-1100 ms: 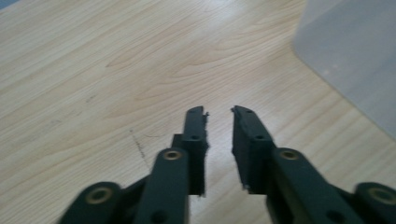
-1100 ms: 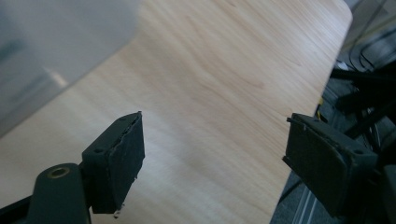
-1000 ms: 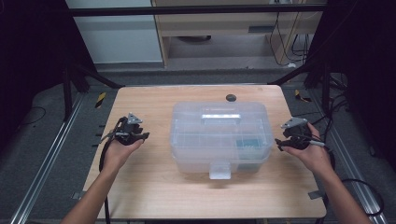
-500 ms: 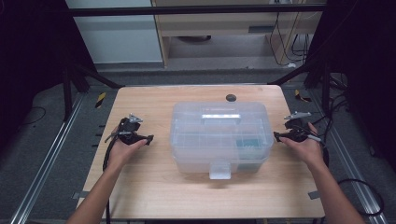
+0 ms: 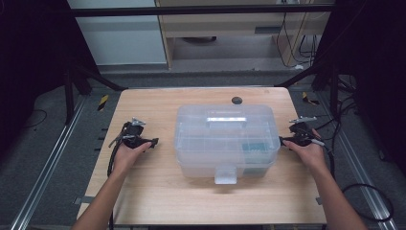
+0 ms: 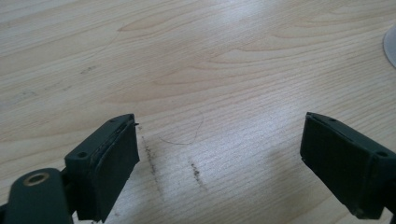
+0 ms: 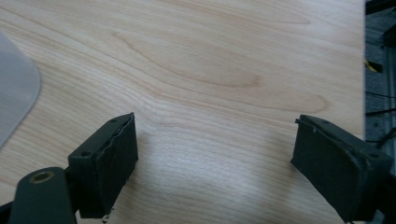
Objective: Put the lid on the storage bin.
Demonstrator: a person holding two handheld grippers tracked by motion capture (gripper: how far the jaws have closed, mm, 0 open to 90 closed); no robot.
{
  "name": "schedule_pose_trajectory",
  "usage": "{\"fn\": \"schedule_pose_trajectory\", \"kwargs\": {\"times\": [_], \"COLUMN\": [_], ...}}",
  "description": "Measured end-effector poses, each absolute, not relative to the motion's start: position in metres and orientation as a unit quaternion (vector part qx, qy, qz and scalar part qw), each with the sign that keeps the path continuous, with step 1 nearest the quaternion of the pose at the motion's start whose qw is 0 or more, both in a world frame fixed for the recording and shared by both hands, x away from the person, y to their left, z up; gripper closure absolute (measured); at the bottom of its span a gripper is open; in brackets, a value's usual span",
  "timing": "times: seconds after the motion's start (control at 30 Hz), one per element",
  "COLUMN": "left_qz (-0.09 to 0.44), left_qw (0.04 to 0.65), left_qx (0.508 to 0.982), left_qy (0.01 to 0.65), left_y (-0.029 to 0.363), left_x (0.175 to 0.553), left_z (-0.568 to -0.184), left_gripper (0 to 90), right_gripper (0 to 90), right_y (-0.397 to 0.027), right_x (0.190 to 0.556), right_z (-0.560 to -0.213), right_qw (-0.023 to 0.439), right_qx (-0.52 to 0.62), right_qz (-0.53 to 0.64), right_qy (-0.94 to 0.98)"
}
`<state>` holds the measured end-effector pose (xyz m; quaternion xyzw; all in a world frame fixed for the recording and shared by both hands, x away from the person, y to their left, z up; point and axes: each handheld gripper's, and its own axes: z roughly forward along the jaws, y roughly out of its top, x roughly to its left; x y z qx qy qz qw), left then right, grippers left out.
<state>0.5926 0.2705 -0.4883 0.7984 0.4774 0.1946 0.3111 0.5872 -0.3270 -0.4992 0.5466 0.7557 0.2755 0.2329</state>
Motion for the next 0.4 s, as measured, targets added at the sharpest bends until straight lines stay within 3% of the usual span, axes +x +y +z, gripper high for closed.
{"fn": "schedule_pose_trajectory", "kwargs": {"times": [0.13,0.4], "left_qz": [0.19,0.215], "left_qw": [0.309,0.324], "left_qx": [0.798,0.78], "left_qy": [0.481,0.49], "left_y": [0.268,0.266], "left_x": [0.593,0.59], "left_z": [-0.493,-0.507], "left_gripper": [9.7,1.0], "right_gripper": [12.7,0.5], "right_y": [-0.325,-0.314], "right_x": [0.587,0.582], "right_z": [-0.504,-0.512], "right_qw": [0.224,0.243], "right_qx": [0.553,0.576], "right_qz": [0.299,0.309], "right_qy": [0.745,0.717]}}
